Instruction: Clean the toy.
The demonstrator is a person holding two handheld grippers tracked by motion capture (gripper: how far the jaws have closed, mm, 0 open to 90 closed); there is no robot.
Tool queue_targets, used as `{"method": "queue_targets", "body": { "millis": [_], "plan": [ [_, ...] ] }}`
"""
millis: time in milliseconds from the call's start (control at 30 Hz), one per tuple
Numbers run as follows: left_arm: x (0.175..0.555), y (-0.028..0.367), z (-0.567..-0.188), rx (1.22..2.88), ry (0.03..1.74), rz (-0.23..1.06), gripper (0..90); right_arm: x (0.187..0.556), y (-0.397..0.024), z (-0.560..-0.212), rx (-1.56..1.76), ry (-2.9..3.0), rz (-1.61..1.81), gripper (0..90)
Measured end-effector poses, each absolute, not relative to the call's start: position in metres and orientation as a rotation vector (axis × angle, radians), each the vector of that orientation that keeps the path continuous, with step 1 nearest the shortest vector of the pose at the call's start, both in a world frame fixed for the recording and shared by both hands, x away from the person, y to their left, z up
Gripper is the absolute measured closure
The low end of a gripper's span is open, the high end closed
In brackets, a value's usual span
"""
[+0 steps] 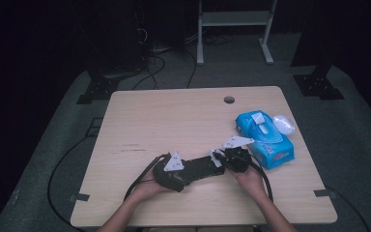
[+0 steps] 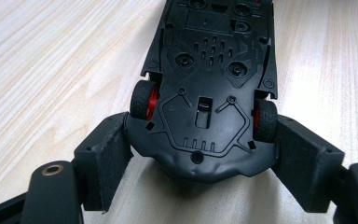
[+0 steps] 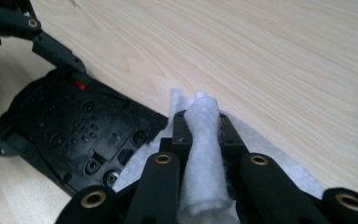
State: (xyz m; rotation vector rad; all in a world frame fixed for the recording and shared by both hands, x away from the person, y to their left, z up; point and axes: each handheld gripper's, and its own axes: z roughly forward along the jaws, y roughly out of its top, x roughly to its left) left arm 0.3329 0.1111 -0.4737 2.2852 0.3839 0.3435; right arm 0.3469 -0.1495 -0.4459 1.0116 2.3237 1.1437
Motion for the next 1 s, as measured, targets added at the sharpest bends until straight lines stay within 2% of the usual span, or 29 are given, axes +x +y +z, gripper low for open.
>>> {"method": "queue_targets", "body": {
  "millis": [300,400,767,1000],
  "plan": [
    [0.331,0.108,-0.474,2.292,0.37,0.344,24.1,0.316,-0.162,-0.447,0.965,2.369,1.102,81.1],
    [0.331,0.107,-0.473,2.296,0.373,0.35,24.1,0.314,-0.151,-0.447,0.938,2.391,1.131,81.1],
    [0.33,0.108,-0.474,2.293,0.379,0.353,24.2,0.315,-0.069,-0.455,0.744,2.528,1.242,81.1],
    [0.33,0.109,-0.473,2.296,0.377,0.357,24.1,0.34,-0.078,-0.447,0.801,2.415,1.148,81.2]
  ]
}}
